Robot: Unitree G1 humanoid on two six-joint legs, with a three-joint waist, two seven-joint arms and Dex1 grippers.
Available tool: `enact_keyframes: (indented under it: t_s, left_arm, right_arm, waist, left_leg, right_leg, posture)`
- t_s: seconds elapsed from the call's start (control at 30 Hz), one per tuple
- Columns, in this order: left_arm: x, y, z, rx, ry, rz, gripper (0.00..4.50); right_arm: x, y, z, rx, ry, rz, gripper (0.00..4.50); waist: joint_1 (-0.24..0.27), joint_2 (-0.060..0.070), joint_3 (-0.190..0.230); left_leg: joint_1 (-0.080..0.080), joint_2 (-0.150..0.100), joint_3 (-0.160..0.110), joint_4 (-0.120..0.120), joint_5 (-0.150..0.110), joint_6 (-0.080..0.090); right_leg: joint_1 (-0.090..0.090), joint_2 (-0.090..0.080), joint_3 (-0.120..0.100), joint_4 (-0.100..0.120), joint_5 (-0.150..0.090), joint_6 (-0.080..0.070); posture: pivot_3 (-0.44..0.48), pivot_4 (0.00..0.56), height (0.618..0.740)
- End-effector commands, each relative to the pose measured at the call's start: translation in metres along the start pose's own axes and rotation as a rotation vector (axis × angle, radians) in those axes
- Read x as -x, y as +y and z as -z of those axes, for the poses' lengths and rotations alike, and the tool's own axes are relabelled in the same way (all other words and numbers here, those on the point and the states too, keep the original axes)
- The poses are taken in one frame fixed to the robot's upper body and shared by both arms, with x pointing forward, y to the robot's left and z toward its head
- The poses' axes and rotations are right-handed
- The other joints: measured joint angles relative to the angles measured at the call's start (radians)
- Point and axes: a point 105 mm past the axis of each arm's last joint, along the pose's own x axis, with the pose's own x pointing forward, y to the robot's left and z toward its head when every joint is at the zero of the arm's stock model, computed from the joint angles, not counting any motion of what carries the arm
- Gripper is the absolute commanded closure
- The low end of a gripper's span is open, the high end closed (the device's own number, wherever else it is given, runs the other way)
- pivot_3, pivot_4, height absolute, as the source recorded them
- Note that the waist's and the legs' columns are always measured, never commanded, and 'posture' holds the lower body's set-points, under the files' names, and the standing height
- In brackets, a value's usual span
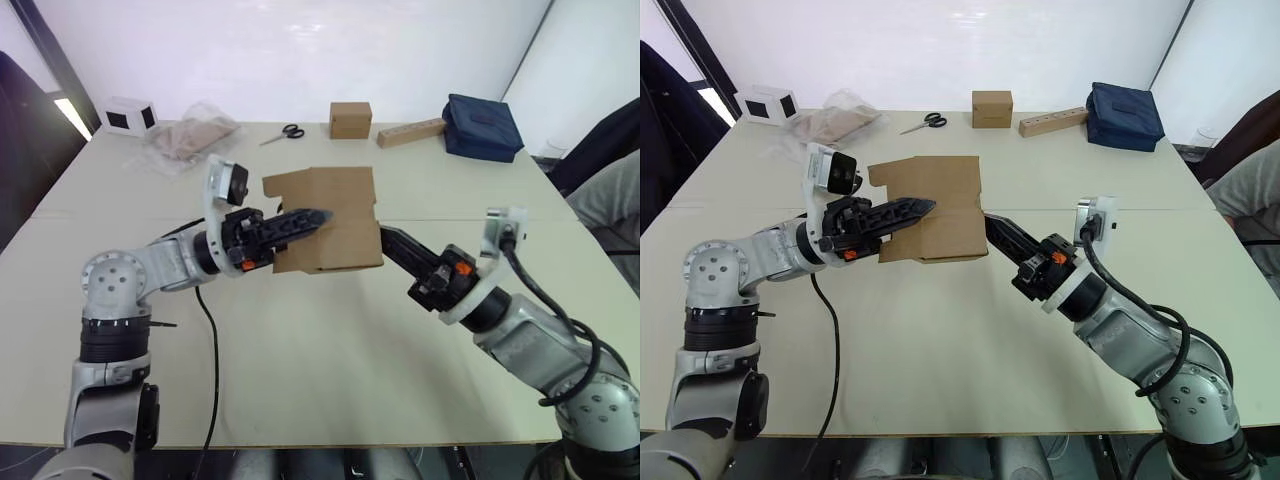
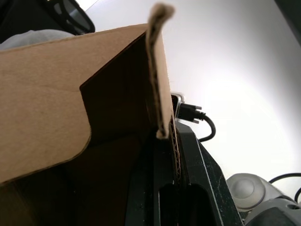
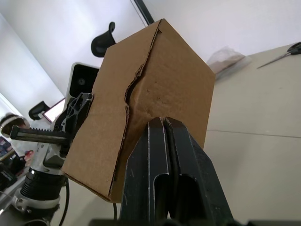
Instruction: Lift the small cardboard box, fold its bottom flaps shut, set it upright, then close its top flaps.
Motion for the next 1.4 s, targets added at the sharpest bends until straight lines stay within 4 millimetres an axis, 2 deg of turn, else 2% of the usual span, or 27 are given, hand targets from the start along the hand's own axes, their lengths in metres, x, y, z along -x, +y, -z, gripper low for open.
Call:
enact_keyframes:
  t_s: [0.03, 0.13, 0.33, 0.37, 0.5, 0.7, 0.83, 0.97, 1.17, 1.4]
  left_arm:
    - [0.001, -0.008, -0.009, -0.1, 0.11, 0.003, 4.5]
    - [0.008, -0.006, -0.015, -0.179, 0.243, -0.026, 4.5]
    - [0.009, 0.009, -0.018, -0.358, 0.566, -0.059, 4.5]
    - [0.01, 0.012, -0.02, -0.392, 0.627, -0.063, 4.5]
    - [-0.006, 0.042, -0.031, -0.734, 1.097, -0.137, 4.5]
    - [-0.021, 0.058, -0.046, -1.016, 1.333, -0.085, 4.5]
    - [-0.027, 0.065, -0.043, -1.158, 1.495, 0.005, 4.5]
    - [-0.038, 0.066, -0.034, -1.174, 1.549, 0.065, 4.5]
    - [-0.041, 0.057, -0.015, -1.094, 1.624, 0.117, 4.5]
    - [-0.041, 0.048, 0.005, -0.943, 1.691, 0.055, 4.5]
  right_arm:
    - [0.016, 0.004, -0.017, 0.058, -0.032, -0.013, 4.48]
    - [0.032, -0.005, -0.02, 0.091, -0.013, 0.039, 4.48]
    - [0.038, -0.005, -0.012, 0.108, 0.023, 0.048, 4.48]
    - [0.037, -0.004, -0.009, 0.109, 0.028, 0.046, 4.48]
    - [0.035, -0.001, 0.003, 0.091, 0.008, 0.05, 4.48]
    - [0.022, 0.006, 0.016, 0.073, -0.008, 0.037, 4.48]
    - [0.016, 0.005, 0.018, 0.072, -0.019, 0.028, 4.48]
    - [0.012, 0.003, 0.019, 0.085, 0.0, 0.009, 4.48]
    - [0.009, -0.002, 0.022, 0.087, 0.029, -0.008, 4.48]
    - [0.009, -0.006, 0.027, 0.088, 0.034, 0.001, 4.48]
  waist:
    - [0.0, 0.0, 0.0]
    - [0.0, 0.0, 0.0]
    - [-0.001, 0.0, 0.0]
    - [0.0, 0.0, 0.0]
    - [0.017, -0.001, 0.001]
    - [0.017, 0.002, 0.0]
    - [0.022, 0.002, 0.0]
    - [0.024, 0.002, 0.0]
    - [0.018, 0.002, 0.0]
    - [0.02, 0.002, 0.0]
  left_leg:
    - [0.0, 0.0, 0.0, 0.0, 0.0, 0.0]
    - [0.0, -0.001, 0.001, 0.0, 0.0, 0.0]
    - [0.0, 0.0, 0.001, -0.002, 0.0, 0.0]
    - [0.0, 0.0, 0.001, -0.003, 0.0, 0.0]
    - [-0.003, -0.001, -0.001, -0.003, 0.0, 0.0]
    - [-0.008, 0.0, 0.001, -0.003, -0.005, 0.008]
    - [-0.022, -0.001, 0.001, 0.001, -0.005, 0.008]
    - [-0.022, -0.002, 0.001, 0.001, -0.005, 0.009]
    - [-0.021, -0.001, 0.001, 0.003, -0.005, 0.01]
    - [-0.018, -0.002, 0.001, 0.004, -0.005, 0.01]
  right_leg:
    - [0.0, 0.0, 0.0, 0.0, 0.0, 0.0]
    - [0.0, 0.001, 0.0, -0.001, 0.0, 0.0]
    - [0.0, 0.001, 0.0, -0.003, 0.0, 0.0]
    - [-0.001, 0.001, 0.0, -0.003, 0.0, 0.0]
    - [-0.001, 0.004, 0.001, -0.007, 0.0, -0.001]
    - [-0.003, 0.003, 0.003, -0.013, 0.0, 0.0]
    - [-0.017, 0.004, 0.003, -0.01, 0.002, 0.004]
    - [-0.017, 0.004, 0.003, -0.01, 0.002, 0.004]
    - [-0.016, 0.004, 0.004, -0.009, 0.003, 0.005]
    - [-0.016, 0.005, 0.004, -0.001, 0.003, 0.007]
  posture:
    - [0.0, 0.15, 0.74]
    - [0.0, 0.15, 0.74]
    - [0.0, 0.15, 0.74]
    - [0.0, 0.15, 0.74]
    - [0.0, 0.15, 0.74]
    - [0.0, 0.15, 0.74]
    - [0.0, 0.15, 0.74]
    - [0.0, 0.15, 0.74]
    - [0.0, 0.15, 0.74]
    - [0.0, 0.15, 0.74]
